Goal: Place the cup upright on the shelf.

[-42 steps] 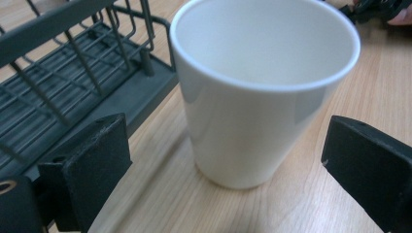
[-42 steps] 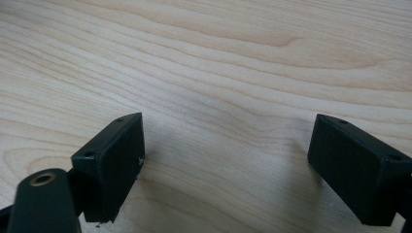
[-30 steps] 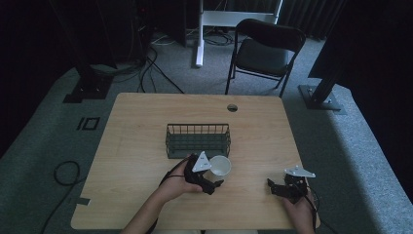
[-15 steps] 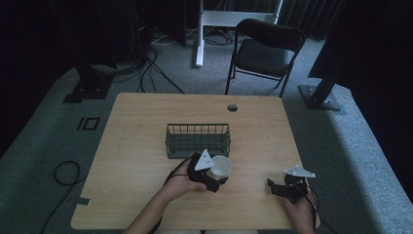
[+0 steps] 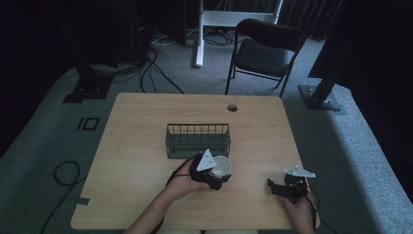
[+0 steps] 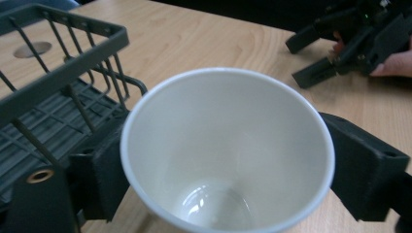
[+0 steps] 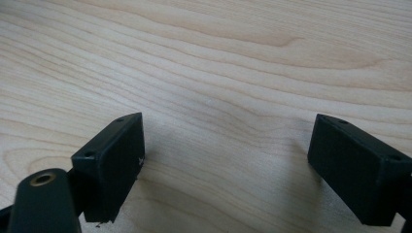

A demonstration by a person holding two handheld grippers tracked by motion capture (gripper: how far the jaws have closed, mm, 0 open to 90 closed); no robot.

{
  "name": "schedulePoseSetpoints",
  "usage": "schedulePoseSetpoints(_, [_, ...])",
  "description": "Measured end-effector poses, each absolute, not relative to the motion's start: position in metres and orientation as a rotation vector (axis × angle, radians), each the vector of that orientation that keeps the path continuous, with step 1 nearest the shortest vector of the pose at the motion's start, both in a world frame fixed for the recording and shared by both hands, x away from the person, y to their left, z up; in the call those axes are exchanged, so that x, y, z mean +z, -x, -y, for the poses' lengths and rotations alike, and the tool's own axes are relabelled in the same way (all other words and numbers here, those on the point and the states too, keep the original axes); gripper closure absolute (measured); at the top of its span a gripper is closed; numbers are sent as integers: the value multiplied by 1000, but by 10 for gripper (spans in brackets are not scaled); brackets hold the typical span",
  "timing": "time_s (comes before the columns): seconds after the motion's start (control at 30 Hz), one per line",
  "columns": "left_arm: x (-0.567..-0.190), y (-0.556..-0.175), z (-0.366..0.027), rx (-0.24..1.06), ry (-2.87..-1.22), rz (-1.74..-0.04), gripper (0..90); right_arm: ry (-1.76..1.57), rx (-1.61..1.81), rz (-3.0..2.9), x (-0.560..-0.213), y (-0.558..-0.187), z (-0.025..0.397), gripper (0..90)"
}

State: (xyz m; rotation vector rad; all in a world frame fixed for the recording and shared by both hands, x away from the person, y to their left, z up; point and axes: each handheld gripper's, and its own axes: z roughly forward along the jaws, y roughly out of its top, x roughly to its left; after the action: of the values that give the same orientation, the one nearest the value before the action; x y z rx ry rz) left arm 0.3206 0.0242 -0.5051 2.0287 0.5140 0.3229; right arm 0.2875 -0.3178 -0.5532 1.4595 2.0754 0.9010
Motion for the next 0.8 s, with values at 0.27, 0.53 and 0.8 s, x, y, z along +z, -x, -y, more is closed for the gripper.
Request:
schedulePoseSetpoints(0.27, [-504,-320,-21,326,-2036,-506,200,-1460,901,-2075,-553,-288,318,130])
schedulePoseSetpoints(0.53, [-500,-320,-21,293,-2013,-476,203,-1460,901,-2075,-553,-287,318,131])
schedulePoseSetpoints(0.8, [-485,-321,-26,326,-2000,-478,205,-1460,901,-2075,-553,-288,318,130])
